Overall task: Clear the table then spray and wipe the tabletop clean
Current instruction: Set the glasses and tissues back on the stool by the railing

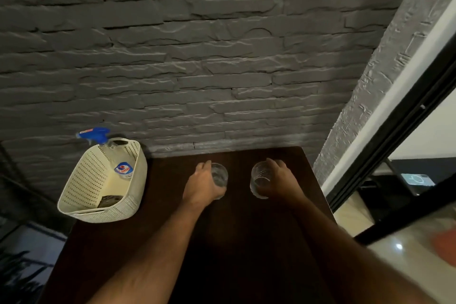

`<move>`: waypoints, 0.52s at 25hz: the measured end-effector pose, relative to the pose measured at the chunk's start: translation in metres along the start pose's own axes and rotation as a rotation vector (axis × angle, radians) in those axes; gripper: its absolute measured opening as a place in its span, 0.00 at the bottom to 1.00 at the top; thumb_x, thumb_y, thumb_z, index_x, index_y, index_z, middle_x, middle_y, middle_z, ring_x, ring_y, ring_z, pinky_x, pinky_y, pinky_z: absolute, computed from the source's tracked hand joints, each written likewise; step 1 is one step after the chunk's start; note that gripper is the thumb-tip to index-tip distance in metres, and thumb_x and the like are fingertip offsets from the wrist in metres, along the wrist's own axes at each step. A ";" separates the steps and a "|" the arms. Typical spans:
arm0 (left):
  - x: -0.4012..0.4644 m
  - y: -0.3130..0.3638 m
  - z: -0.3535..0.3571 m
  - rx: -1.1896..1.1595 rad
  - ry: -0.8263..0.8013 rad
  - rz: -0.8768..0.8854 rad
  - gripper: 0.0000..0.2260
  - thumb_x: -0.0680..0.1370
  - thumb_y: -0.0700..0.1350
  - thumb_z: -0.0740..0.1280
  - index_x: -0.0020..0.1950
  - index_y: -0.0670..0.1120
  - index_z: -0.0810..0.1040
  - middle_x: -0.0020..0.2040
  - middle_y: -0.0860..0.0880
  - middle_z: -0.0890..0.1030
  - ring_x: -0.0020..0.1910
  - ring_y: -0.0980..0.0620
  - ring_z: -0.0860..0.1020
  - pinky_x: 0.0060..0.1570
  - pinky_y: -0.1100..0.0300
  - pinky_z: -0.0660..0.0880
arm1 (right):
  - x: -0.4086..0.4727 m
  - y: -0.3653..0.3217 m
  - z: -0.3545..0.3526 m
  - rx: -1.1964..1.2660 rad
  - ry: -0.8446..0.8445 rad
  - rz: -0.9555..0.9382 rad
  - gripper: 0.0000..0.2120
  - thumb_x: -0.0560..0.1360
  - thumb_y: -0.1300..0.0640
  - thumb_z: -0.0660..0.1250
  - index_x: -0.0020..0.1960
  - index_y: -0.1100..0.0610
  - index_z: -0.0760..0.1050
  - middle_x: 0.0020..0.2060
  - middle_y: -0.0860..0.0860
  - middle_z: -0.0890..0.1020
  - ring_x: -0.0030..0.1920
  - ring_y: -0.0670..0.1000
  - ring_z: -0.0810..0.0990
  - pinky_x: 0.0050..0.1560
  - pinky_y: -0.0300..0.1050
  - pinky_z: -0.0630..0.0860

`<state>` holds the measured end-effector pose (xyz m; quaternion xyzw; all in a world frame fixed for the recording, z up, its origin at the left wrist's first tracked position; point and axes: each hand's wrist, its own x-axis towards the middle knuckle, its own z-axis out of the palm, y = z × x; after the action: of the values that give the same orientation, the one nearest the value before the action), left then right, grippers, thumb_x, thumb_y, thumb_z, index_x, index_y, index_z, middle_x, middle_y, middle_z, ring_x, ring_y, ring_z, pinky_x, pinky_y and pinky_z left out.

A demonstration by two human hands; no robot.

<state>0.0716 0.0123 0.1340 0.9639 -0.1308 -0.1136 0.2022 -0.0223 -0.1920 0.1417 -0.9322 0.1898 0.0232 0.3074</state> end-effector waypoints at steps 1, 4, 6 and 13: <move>0.005 -0.002 0.004 -0.018 0.001 -0.020 0.44 0.66 0.57 0.75 0.76 0.47 0.58 0.70 0.48 0.66 0.63 0.45 0.73 0.59 0.53 0.74 | 0.011 0.001 0.003 0.001 -0.023 0.002 0.47 0.65 0.46 0.75 0.76 0.56 0.57 0.71 0.56 0.65 0.68 0.58 0.69 0.64 0.55 0.73; 0.023 -0.007 0.016 -0.026 -0.004 -0.089 0.44 0.66 0.57 0.75 0.75 0.47 0.59 0.70 0.47 0.64 0.62 0.42 0.75 0.58 0.52 0.75 | 0.042 0.005 0.017 -0.014 -0.081 -0.019 0.47 0.64 0.45 0.76 0.76 0.56 0.57 0.71 0.56 0.66 0.67 0.58 0.70 0.63 0.53 0.74; 0.042 -0.012 0.025 -0.037 0.005 -0.142 0.44 0.65 0.57 0.76 0.75 0.47 0.60 0.70 0.46 0.63 0.61 0.41 0.75 0.58 0.51 0.75 | 0.065 0.006 0.030 -0.019 -0.097 -0.038 0.46 0.64 0.44 0.75 0.75 0.56 0.58 0.70 0.56 0.67 0.66 0.58 0.71 0.62 0.53 0.74; 0.120 -0.027 0.044 -0.085 0.044 -0.164 0.42 0.65 0.55 0.77 0.74 0.47 0.61 0.71 0.45 0.64 0.63 0.42 0.74 0.59 0.52 0.73 | 0.139 0.002 0.059 0.047 -0.101 0.013 0.41 0.67 0.47 0.75 0.74 0.57 0.61 0.69 0.57 0.67 0.66 0.59 0.70 0.64 0.53 0.73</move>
<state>0.1777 -0.0150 0.0635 0.9642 -0.0421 -0.1139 0.2356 0.1104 -0.2060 0.0704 -0.9211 0.1804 0.0676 0.3383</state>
